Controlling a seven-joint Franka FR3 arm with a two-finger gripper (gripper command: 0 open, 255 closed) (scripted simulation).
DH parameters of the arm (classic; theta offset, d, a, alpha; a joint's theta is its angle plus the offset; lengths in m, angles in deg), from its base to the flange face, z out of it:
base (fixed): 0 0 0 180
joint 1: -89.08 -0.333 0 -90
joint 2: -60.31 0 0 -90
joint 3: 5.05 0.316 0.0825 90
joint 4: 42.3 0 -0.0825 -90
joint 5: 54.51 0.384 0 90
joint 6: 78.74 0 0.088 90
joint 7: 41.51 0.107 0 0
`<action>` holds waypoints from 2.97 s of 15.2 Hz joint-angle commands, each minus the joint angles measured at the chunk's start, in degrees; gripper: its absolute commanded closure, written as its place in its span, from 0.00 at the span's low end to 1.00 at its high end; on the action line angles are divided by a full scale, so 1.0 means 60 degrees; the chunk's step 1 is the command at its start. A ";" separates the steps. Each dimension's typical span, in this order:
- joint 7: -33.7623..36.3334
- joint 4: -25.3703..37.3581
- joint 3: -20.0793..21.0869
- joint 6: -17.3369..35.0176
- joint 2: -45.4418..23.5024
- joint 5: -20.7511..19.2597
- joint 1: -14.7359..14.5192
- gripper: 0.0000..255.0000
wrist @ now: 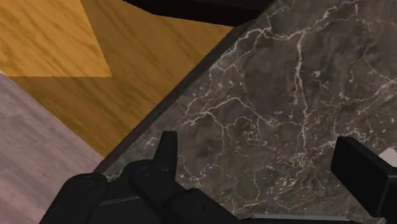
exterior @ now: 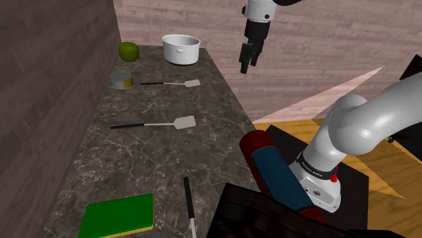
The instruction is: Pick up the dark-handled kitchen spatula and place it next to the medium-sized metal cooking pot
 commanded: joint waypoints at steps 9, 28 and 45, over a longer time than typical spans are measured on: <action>-0.1151 0.1051 0.0541 0.2034 -0.2726 0.0386 -0.1010 0.00; -0.2834 0.4340 0.2031 0.4076 -0.7423 0.0142 -0.2631 0.00; -0.2806 0.4174 0.2058 0.4941 -0.8109 -0.0036 -0.2754 1.00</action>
